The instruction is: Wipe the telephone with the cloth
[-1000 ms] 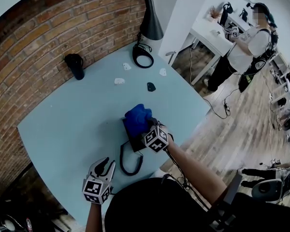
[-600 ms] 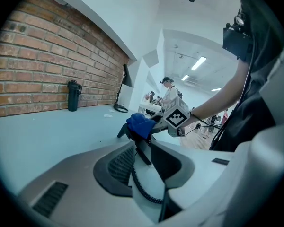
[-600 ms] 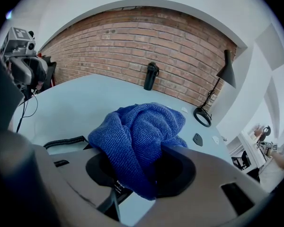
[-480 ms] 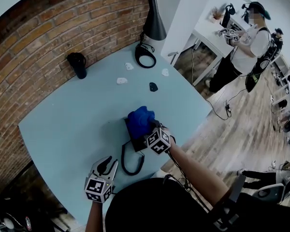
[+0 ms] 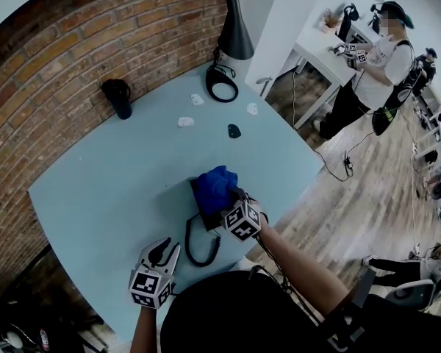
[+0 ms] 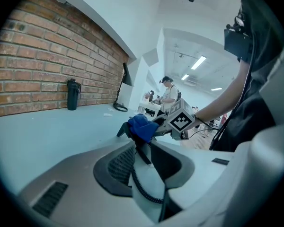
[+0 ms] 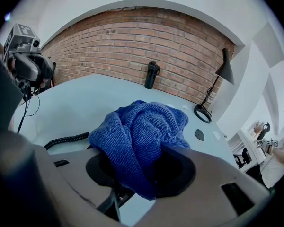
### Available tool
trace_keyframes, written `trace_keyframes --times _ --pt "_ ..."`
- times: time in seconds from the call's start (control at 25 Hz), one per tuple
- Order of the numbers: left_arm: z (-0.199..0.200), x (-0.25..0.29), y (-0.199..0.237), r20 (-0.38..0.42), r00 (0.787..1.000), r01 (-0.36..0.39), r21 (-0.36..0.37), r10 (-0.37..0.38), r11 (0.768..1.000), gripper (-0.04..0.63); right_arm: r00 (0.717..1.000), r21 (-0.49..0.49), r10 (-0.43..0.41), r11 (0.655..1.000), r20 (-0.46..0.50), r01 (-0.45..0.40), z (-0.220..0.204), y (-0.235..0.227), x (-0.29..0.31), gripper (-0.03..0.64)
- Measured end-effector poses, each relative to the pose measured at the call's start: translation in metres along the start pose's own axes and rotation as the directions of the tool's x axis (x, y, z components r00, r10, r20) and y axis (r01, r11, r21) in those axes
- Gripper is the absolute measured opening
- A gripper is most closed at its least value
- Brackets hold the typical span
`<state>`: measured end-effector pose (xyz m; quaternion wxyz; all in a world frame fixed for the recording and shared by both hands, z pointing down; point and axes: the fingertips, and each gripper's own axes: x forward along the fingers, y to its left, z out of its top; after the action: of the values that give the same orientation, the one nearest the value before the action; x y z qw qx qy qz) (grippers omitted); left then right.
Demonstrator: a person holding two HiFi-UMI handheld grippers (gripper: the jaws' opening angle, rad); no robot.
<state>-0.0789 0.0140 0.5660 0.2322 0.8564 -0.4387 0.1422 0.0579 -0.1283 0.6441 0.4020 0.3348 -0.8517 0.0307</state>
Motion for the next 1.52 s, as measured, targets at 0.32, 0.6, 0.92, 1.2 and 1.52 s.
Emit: trace_keyframes --times 0.32,0.6,0.92,1.2,1.52 --pt "-0.003 0.000 -0.002 -0.017 1.000 0.008 -0.003 -0.008 1.000 0.132 1.000 -0.010 0.009 1.000 -0.010 -0.009 -0.013 0.014 -0.005 0.176" --pt "-0.002 0.001 0.002 0.008 1.000 -0.004 -0.001 0.004 1.000 0.132 1.000 -0.011 0.018 1.000 -0.025 -0.018 -0.023 0.024 -0.008 0.176" --pt "-0.006 0.000 -0.004 -0.024 1.000 0.014 -0.007 -0.014 1.000 0.132 0.998 -0.017 0.044 0.999 -0.052 -0.045 -0.040 0.041 -0.016 0.175" --pt "-0.008 0.002 -0.005 -0.026 1.000 0.017 -0.006 -0.017 1.000 0.132 0.996 -0.001 0.063 0.998 -0.069 -0.063 -0.054 0.053 -0.022 0.175" --pt "-0.011 0.001 -0.005 -0.030 0.999 0.020 -0.010 -0.020 1.000 0.132 0.991 -0.001 0.094 0.995 -0.097 -0.095 -0.069 0.068 -0.027 0.175"
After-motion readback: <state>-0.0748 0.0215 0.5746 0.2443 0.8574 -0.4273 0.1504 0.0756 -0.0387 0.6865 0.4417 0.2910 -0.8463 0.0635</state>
